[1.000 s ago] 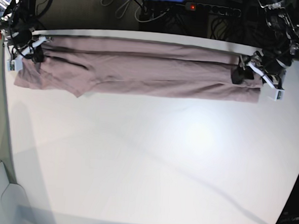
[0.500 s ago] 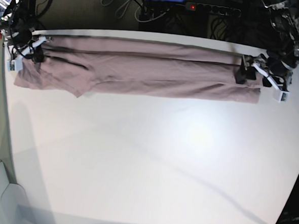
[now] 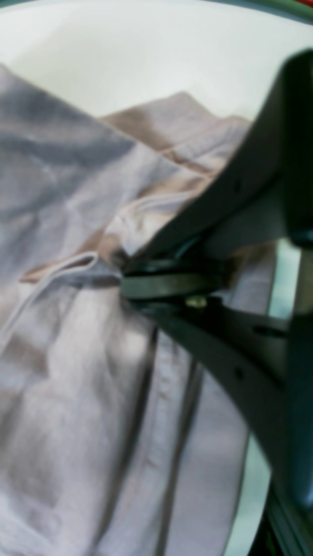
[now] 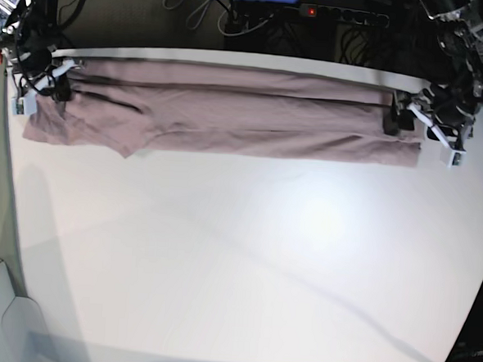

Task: Layout the t-shirt on the table in an organized manner, then fold the t-shirt properly
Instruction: 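Grasp the strip end with the left gripper and lift it, then fold the held strip end with the left gripper toward the right gripper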

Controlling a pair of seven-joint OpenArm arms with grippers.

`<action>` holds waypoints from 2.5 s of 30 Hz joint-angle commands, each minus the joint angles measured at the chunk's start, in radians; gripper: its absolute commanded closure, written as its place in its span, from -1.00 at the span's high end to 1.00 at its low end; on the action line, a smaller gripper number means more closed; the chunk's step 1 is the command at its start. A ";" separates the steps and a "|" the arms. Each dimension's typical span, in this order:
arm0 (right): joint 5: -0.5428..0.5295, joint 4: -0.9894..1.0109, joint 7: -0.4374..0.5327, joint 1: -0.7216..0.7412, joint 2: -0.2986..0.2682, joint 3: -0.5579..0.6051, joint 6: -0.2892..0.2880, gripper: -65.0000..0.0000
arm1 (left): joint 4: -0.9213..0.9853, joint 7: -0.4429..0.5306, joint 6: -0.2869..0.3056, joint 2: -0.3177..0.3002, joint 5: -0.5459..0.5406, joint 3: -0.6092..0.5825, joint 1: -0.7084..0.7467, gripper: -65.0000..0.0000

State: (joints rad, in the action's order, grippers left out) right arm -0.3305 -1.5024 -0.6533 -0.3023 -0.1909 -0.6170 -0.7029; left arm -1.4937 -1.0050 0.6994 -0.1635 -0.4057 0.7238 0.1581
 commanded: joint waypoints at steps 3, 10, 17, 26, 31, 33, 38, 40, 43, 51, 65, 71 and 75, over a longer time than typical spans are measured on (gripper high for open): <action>0.032 0.000 -0.032 0.005 -0.008 -0.001 0.005 -1.00 | 0.012 0.010 -0.001 -0.012 0.032 0.001 -0.025 1.00; 0.034 0.000 -0.033 0.010 -0.008 -0.001 0.005 -1.00 | 0.054 0.010 -0.001 -0.003 0.049 -0.007 -0.033 1.00; 0.034 0.000 -0.033 0.019 -0.009 -0.001 0.005 -1.00 | 0.061 0.010 -0.001 -0.003 0.044 -0.065 -0.032 0.67; 0.034 0.000 -0.038 0.030 -0.012 -0.001 0.005 -1.00 | 0.061 0.004 -0.001 -0.001 0.043 -0.065 -0.032 -0.63; 0.034 0.000 -0.038 0.030 -0.012 -0.001 0.005 -1.00 | 0.057 0.002 -0.001 -0.001 0.043 -0.062 -0.032 -0.95; 0.034 0.000 -0.038 0.032 -0.012 -0.001 0.005 -1.00 | 0.048 0.002 -0.001 0.006 0.041 -0.060 -0.032 -0.92; 0.034 0.000 -0.036 0.032 -0.014 -0.001 0.005 -1.00 | 0.008 0.002 -0.001 0.028 0.041 -0.062 -0.032 -0.92; 0.034 0.000 -0.036 0.032 -0.014 -0.001 0.005 -1.00 | -0.025 0.002 -0.001 0.055 0.041 -0.059 -0.033 -0.92; 0.034 0.000 -0.036 0.032 -0.014 -0.001 0.005 -1.00 | -0.098 0.002 -0.001 0.101 0.043 -0.034 -0.042 -1.00; 0.034 0.000 -0.038 0.032 -0.014 -0.001 0.005 -1.00 | -0.224 0.001 -0.037 0.196 0.046 -0.037 -0.044 -1.00; 0.034 0.000 -0.041 0.030 -0.015 0.001 0.005 -1.00 | -0.293 0.001 -0.798 0.321 0.043 -0.379 -0.033 -1.00; 0.034 -0.004 -0.041 0.030 -0.015 0.001 0.005 -1.00 | -0.330 0.010 -1.025 0.321 0.043 -0.606 -0.007 -1.00; 0.034 -0.005 -0.043 0.032 -0.015 0.001 0.005 -1.00 | -0.408 0.002 -1.125 0.321 0.043 -0.626 0.004 -1.00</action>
State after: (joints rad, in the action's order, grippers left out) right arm -0.3180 -1.4986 -0.6727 -0.2691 -0.1963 -0.6140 -0.7029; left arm -1.8809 -1.0164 -0.4110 0.1551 -0.3561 0.0967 0.1730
